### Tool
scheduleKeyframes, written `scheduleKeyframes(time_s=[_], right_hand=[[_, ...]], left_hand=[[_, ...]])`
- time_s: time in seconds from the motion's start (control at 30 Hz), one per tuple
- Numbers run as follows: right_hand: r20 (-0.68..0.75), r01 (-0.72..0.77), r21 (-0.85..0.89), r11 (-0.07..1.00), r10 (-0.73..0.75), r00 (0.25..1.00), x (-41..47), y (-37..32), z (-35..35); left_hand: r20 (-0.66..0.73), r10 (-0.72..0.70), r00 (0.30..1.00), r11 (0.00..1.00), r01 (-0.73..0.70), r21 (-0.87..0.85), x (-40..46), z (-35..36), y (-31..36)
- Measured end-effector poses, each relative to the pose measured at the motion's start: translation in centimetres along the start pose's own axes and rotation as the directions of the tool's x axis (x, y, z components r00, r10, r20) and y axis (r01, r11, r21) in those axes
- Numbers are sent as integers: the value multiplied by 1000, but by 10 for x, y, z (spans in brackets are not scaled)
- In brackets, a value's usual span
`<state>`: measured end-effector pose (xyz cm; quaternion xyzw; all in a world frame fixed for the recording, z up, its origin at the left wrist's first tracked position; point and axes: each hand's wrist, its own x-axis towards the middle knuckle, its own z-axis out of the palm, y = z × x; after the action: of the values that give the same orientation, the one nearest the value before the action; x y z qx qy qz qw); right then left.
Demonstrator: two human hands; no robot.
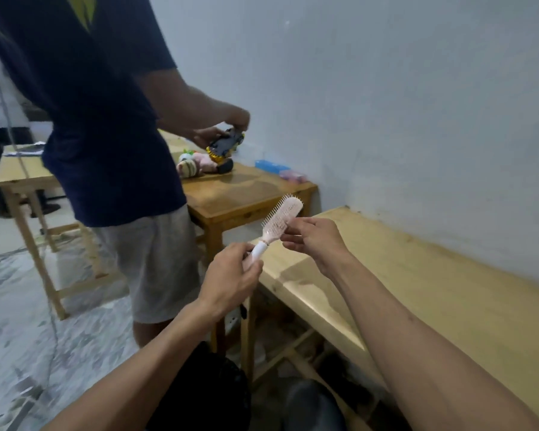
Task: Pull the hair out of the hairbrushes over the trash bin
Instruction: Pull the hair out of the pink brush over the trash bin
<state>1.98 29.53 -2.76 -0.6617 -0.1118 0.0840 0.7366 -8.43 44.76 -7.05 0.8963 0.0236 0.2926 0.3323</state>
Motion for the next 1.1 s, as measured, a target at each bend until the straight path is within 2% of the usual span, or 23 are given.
scheduleKeyframes(time_s=[0.23, 0.5, 0.7, 0.87, 1.1], right_hand=[[-228, -18, 15, 1000, 21, 973, -17, -17, -94], [-452, -95, 8, 995, 88, 888, -30, -20, -188], [-560, -169, -14, 985, 133, 818, -9, -5, -239], [-628, -298, -101, 949, 171, 759, 21, 10, -268], [-679, -360, -165, 918, 159, 717, 64, 9, -288]], left_hand=[[116, 82, 990, 996, -84, 15, 23, 66, 69], [292, 150, 945, 986, -166, 33, 30, 140, 128], [386, 218, 896, 963, -262, 63, 46, 191, 149], [455, 232, 860, 955, -290, 63, 67, 228, 152], [487, 220, 845, 959, -279, 51, 99, 263, 158]])
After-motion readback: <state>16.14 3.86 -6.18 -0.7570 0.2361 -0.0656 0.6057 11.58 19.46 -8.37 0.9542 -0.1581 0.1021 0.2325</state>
